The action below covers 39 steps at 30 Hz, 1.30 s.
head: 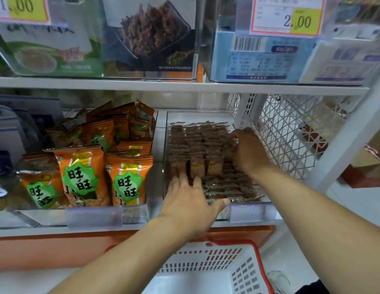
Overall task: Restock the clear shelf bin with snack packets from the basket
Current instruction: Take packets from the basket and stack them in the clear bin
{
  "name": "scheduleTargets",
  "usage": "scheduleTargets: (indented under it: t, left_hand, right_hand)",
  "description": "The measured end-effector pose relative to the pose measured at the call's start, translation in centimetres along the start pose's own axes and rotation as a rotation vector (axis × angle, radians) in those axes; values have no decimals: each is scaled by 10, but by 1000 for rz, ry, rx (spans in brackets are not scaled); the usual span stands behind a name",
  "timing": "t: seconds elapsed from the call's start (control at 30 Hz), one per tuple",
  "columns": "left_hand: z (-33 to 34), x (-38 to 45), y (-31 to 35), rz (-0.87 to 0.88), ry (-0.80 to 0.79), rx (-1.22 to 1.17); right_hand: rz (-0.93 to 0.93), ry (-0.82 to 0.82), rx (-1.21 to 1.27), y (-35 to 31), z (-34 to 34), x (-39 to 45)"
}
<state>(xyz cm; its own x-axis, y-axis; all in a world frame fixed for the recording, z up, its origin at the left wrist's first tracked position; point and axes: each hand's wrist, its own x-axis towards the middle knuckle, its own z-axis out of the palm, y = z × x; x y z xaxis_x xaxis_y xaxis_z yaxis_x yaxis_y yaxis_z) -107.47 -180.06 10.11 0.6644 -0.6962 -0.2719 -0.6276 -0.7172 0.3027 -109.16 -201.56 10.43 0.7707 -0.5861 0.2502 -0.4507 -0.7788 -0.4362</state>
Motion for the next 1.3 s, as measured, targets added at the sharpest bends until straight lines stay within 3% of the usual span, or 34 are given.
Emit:
scheduleTargets:
  t: [0.43,0.77,0.97,1.07,1.2,1.3]
  left_hand:
    - [-2,-2,1,19,-12,22]
    - [-5,-5,0,30,18,-40]
    - [-2,-6,-3,50,59,-43]
    - [-2,-5,-3,45,58,-36]
    - [-1,-6,-2,48,56,-15]
    - [0,-6,-1,51,48,11]
  right_hand:
    - [-189,-57,-174,-4,4,-3]
    - [-120,-67,-113,-10,9,-10]
    - [25,-66,-51,-17,-2,-10]
    - [-109,-10,-105,-29,-6,-15]
    - [-263,-251,-232,-41,10,-18]
    - [-313,-332,-295,-37,27,-22]
